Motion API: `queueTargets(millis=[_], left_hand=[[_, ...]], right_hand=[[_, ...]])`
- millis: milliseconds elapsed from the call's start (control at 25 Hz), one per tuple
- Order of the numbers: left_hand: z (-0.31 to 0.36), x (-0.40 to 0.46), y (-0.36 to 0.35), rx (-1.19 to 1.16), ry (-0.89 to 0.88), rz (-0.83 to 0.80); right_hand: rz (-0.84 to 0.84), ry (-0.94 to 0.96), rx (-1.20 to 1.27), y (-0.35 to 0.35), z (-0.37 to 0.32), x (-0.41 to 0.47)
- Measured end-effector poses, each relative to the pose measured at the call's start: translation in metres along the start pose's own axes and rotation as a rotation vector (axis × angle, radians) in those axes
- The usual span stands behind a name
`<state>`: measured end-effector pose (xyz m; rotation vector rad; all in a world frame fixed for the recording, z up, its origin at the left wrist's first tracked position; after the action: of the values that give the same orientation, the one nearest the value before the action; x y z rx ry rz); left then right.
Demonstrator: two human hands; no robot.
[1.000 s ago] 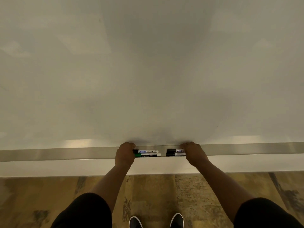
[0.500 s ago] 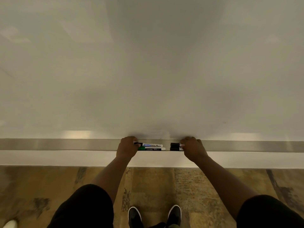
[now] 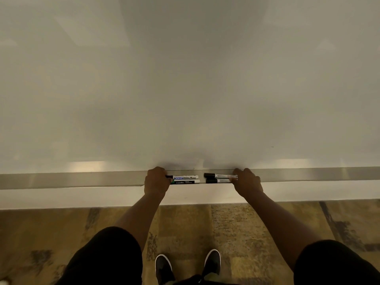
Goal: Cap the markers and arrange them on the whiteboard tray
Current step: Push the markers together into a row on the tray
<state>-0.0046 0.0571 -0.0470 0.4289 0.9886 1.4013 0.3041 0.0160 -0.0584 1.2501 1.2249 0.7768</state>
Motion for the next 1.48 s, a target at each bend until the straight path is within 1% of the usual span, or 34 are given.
queueTargets(millis=[80,440,520,600,640,720,920,1240,1480], left_hand=[[0.002,-0.002,-0.002,-0.013,0.005,0.013],[0.007,0.000,-0.009,0.026,0.004,0.030],[0.010,-0.002,-0.010,0.133,-0.034,0.051],[0.019,-0.006,-0.017,0.329,-0.146,0.067],[0.025,-0.009,-0.023,0.399,-0.207,0.063],[0.035,-0.014,-0.036,0.460,-0.291,0.020],[0.039,-0.013,-0.048,0.509,-0.323,-0.027],[0.040,-0.012,-0.046,0.535,-0.366,0.006],[0.047,-0.017,-0.042,0.502,-0.448,0.060]], right_hand=[[-0.003,0.013,0.049,-0.001,-0.001,0.001],[0.002,0.069,0.076,-0.003,-0.007,0.002],[0.034,0.104,0.018,0.000,-0.008,0.002],[0.053,0.209,-0.087,0.000,-0.017,0.001],[0.043,0.267,-0.115,0.000,-0.024,0.001],[0.008,0.337,-0.141,-0.003,-0.034,0.000],[-0.014,0.317,-0.125,-0.007,-0.035,0.002],[-0.017,0.373,-0.127,-0.007,-0.038,0.005],[0.058,0.399,-0.121,0.002,-0.035,0.000]])
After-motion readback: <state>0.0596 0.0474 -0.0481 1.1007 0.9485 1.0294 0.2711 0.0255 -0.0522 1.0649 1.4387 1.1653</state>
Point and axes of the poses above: each hand's wrist, its own x-axis towards the middle knuckle, its own y-axis out of the back of the hand, z = x × y, the point moved 5 cm from there along x, towards the middle knuckle, and after that the axes turned 2 degrees about -y, right-handed, at the moved point
